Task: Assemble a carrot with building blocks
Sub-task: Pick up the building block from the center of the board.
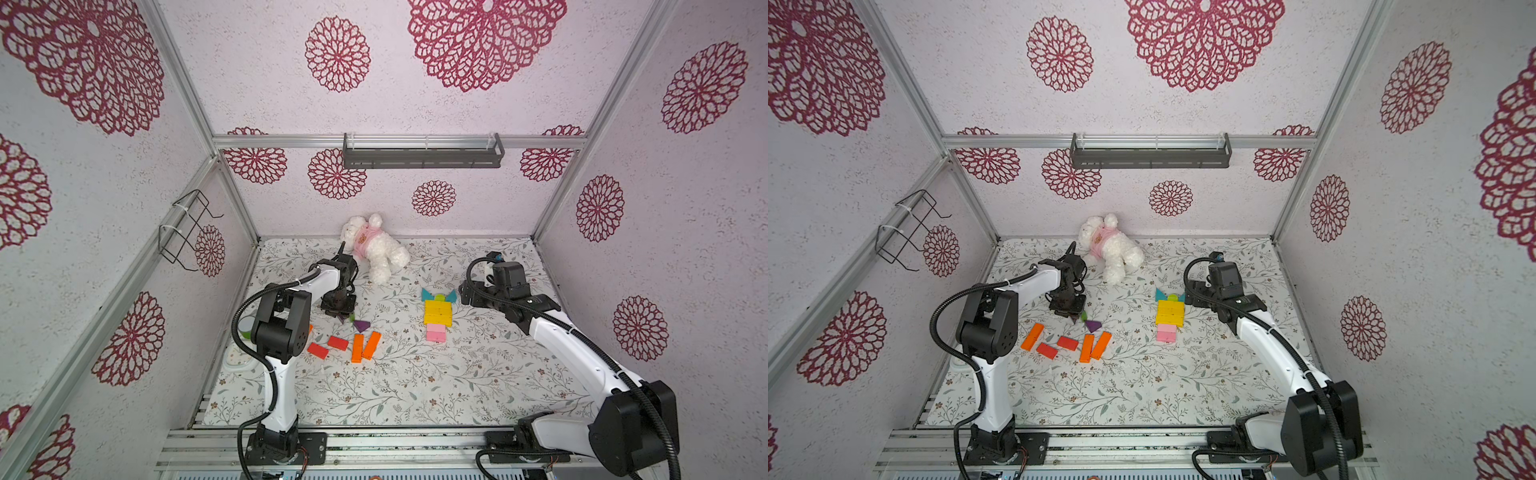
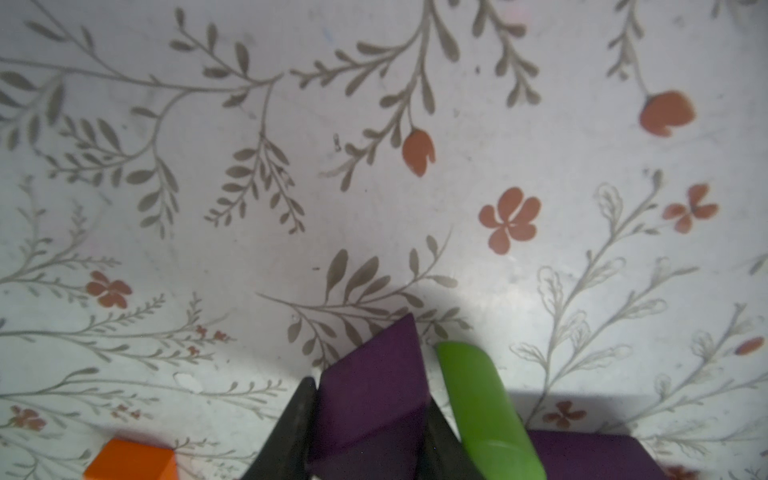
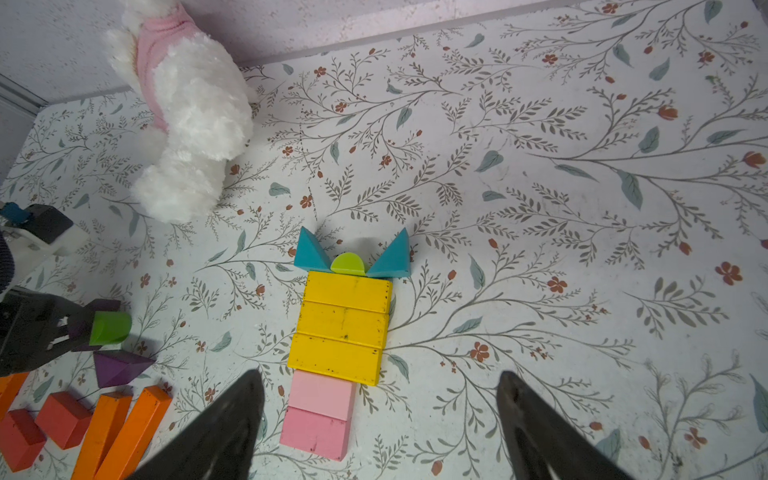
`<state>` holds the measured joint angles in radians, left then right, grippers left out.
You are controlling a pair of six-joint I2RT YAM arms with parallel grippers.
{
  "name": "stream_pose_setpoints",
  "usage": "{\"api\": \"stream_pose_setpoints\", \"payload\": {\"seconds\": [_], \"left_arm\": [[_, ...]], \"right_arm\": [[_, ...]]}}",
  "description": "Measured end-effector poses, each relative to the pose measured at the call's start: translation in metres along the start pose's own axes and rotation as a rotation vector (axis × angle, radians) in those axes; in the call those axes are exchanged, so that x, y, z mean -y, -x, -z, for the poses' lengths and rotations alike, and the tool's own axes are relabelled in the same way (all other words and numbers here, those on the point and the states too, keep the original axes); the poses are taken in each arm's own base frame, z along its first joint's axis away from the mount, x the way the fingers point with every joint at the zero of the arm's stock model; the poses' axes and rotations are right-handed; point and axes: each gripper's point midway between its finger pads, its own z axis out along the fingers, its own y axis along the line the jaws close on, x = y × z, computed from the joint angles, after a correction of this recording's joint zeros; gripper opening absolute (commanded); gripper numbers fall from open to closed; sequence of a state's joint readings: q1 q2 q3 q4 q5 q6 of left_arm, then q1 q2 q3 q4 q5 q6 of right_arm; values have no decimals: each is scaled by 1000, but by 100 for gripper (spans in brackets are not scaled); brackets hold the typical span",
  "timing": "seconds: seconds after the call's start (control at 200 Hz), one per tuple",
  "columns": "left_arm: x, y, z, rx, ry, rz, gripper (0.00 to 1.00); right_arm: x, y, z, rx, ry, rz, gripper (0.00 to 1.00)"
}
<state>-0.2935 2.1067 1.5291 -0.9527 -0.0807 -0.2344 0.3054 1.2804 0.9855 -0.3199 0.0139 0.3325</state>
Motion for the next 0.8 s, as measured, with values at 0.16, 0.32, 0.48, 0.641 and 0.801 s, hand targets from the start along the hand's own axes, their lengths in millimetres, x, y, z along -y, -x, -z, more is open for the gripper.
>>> {"api": "stream_pose_setpoints", "payload": {"seconds": [0.16, 0.32, 0.48, 0.641, 0.801], "left_arm": [[-3, 3, -1, 9, 17, -7, 55], [-2, 7, -1, 24, 16, -13, 38], [-2, 10, -2, 38, 17, -18, 32], [-2, 10, -2, 42, 20, -18, 32], [-3, 11, -1, 49, 28, -10, 32]], "right_arm": [[0, 0, 0, 1, 1, 2, 89], [0, 0, 0, 1, 1, 5, 89], [-1, 3, 4, 13, 6, 8, 89], [-2, 6, 9, 29, 11, 8, 89], [-2, 6, 9, 29, 11, 9, 89]]}}
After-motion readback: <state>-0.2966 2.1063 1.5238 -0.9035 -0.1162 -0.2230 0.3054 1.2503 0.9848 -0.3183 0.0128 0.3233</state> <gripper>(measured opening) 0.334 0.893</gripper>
